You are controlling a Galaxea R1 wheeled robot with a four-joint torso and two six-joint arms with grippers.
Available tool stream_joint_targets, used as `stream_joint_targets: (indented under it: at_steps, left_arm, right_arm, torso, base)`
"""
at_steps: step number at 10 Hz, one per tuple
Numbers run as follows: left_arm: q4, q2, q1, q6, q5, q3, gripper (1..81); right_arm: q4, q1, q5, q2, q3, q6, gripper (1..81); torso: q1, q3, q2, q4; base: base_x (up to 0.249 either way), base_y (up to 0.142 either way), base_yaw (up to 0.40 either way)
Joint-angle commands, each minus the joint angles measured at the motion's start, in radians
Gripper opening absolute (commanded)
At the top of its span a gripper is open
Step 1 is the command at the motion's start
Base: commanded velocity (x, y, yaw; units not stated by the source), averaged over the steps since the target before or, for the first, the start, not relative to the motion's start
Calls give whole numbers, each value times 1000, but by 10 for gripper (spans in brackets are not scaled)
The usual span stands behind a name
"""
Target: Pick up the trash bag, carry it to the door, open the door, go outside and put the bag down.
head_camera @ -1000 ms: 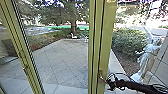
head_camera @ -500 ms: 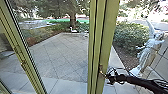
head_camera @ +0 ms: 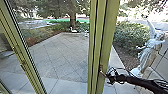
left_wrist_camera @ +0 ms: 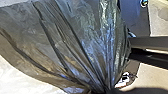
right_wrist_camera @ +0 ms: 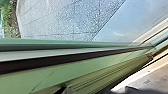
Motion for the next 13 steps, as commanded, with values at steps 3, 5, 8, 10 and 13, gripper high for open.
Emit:
stream_joint_targets:
  at_steps: [3, 5, 8, 10, 13]
  left_arm:
    - [-6, -15, -34, 0, 70, 4, 10]
    - [-6, -15, -33, 0, 70, 4, 10]
    - [-6, -15, -33, 0, 70, 4, 10]
    - [-6, -17, -30, 0, 70, 4, 10]
    - [-6, -20, -24, 0, 70, 4, 10]
  right_arm:
    - [-36, 41, -133, 48, -7, 27, 811]
    - [-34, 46, -133, 45, -7, 28, 811]
    - [-34, 55, -116, 40, -18, 27, 811]
    - [-36, 67, -70, 33, -56, 18, 811]
    - [-42, 113, -44, -16, -70, 13, 811]
  torso:
    - [1, 0, 0, 0]
    - [1, 0, -2, 0]
    - [1, 1, -2, 0]
    - [2, 0, -1, 0]
    - [5, -2, 1, 0]
  base:
    - [124, 0, 0]
    - [133, 0, 0]
    - [133, 0, 0]
    - [0, 0, 0]
    - [0, 0, 0]
